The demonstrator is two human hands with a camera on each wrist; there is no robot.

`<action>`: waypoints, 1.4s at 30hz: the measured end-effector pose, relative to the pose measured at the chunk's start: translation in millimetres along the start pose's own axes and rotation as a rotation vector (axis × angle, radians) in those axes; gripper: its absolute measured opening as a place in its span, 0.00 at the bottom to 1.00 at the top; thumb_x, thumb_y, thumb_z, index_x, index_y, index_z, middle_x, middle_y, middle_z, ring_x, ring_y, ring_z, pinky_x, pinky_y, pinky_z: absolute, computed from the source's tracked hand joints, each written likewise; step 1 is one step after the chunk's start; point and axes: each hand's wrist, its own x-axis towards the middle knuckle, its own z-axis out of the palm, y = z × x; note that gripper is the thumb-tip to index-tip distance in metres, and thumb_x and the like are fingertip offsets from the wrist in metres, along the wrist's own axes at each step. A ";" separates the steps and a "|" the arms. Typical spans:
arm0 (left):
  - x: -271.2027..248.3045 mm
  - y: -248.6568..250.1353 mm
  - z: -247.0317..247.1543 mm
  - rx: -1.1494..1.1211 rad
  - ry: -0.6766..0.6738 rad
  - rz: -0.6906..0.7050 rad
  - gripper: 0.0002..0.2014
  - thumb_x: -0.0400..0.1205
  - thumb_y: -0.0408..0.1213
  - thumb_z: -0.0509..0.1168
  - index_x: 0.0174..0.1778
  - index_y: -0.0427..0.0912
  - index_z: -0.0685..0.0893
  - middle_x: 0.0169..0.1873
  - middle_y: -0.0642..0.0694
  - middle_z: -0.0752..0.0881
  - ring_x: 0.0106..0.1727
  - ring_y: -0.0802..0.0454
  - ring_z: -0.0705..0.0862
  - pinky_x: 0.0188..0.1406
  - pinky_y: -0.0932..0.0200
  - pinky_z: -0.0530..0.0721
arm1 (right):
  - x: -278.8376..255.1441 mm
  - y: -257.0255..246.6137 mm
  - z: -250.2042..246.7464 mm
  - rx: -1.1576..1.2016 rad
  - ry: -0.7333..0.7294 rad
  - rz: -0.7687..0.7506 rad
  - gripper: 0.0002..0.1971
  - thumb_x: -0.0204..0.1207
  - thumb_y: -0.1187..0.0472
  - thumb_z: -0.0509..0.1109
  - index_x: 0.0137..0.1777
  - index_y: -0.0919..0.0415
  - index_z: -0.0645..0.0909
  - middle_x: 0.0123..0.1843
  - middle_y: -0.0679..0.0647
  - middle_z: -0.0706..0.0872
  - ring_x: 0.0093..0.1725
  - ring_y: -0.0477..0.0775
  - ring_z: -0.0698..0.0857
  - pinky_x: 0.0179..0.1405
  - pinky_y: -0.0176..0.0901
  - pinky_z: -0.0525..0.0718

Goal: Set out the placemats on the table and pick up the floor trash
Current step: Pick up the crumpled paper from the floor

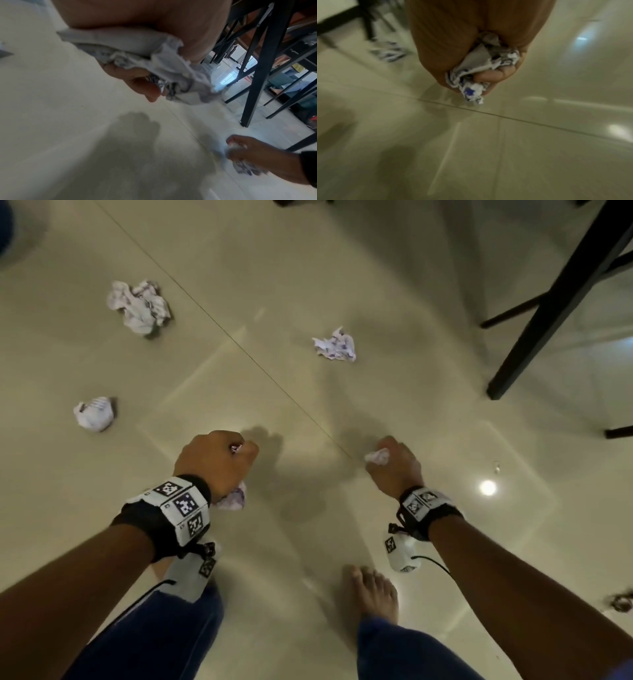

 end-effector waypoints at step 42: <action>-125.8 -317.3 -104.8 -0.262 0.292 -0.621 0.14 0.79 0.52 0.62 0.35 0.44 0.76 0.28 0.45 0.80 0.33 0.40 0.80 0.34 0.55 0.74 | -4.0 -449.4 230.7 -0.716 -0.237 -0.858 0.12 0.78 0.52 0.62 0.60 0.50 0.77 0.51 0.59 0.83 0.47 0.68 0.84 0.45 0.49 0.80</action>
